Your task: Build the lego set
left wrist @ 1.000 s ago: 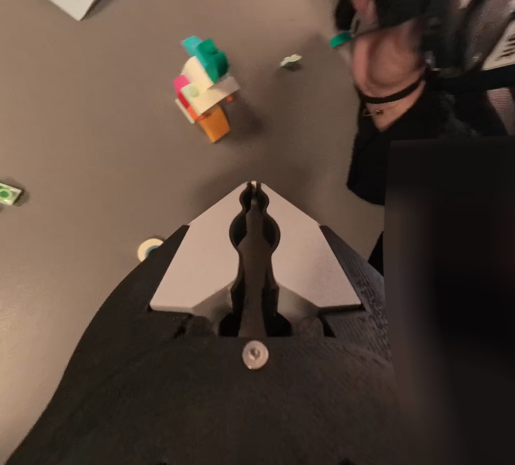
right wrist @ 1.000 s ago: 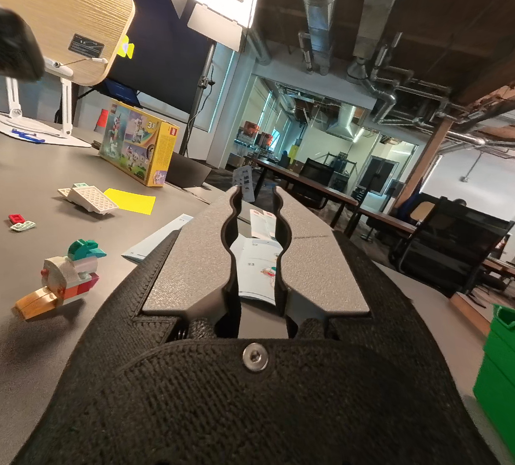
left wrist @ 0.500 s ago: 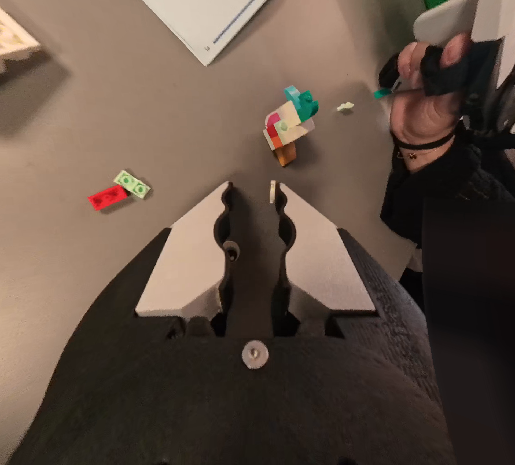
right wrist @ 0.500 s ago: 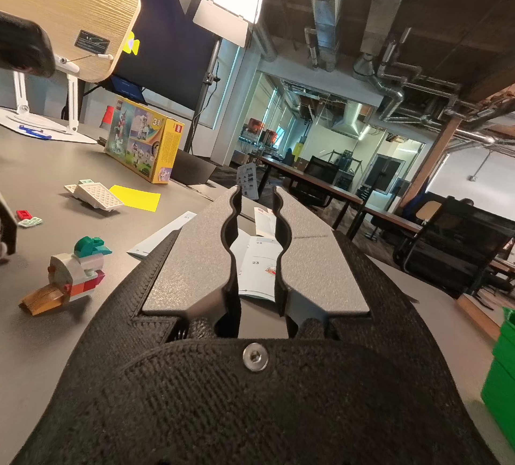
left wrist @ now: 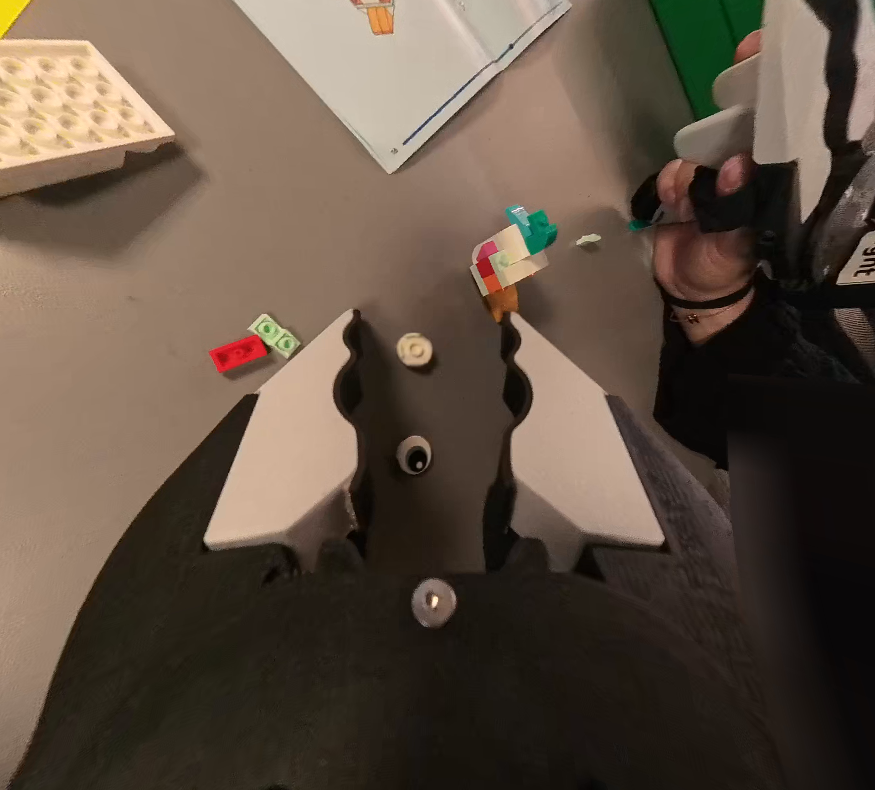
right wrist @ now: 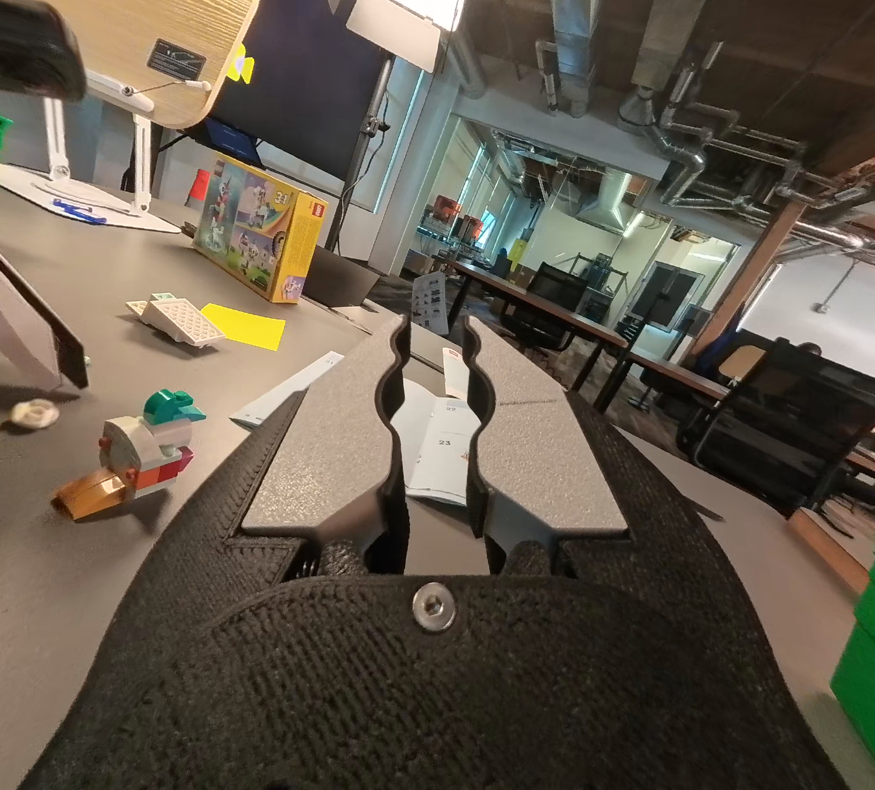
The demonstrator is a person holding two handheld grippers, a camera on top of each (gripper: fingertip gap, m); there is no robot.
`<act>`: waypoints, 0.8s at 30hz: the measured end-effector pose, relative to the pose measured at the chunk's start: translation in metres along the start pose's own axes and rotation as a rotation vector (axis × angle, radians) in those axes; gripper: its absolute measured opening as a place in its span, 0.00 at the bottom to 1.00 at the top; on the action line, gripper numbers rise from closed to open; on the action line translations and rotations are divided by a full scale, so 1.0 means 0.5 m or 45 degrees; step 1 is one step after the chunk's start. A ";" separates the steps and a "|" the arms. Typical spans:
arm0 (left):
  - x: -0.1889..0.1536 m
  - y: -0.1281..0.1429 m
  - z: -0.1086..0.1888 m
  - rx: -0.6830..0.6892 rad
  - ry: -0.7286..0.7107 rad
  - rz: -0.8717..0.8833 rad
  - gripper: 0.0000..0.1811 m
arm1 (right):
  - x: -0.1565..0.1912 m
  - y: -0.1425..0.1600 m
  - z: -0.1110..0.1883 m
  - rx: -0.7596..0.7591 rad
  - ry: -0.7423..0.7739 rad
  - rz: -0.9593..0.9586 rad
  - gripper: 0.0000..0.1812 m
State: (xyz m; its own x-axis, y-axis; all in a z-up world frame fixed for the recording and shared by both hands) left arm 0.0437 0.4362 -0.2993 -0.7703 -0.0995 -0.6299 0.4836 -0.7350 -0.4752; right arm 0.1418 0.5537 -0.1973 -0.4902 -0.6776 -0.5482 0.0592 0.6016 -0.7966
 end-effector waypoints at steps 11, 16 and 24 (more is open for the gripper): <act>-0.043 -0.057 0.031 -0.452 -0.069 -0.371 0.36 | 0.008 -0.007 -0.001 -0.009 -0.012 0.061 0.10; -0.046 -0.065 0.036 -0.566 -0.165 -0.572 0.40 | 0.007 -0.005 0.001 -0.002 -0.005 0.071 0.10; -0.018 -0.083 0.067 -0.767 -0.305 -0.632 0.47 | 0.012 -0.006 0.001 -0.006 -0.022 0.075 0.11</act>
State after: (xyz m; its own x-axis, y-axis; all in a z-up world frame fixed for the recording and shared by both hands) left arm 0.0166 0.4450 -0.2534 -0.9886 -0.0481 -0.1428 0.1503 -0.2514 -0.9561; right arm 0.1390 0.5475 -0.1985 -0.4711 -0.6479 -0.5986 0.0833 0.6429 -0.7614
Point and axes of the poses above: each gripper's, where its closed fingertips meet, z back along the fingers, y out of its underside, x = y × z across the jaws, the point moved 1 cm from there along z, back along the fingers, and after that the axes turned 11 degrees about z, right-handed, at the moved point
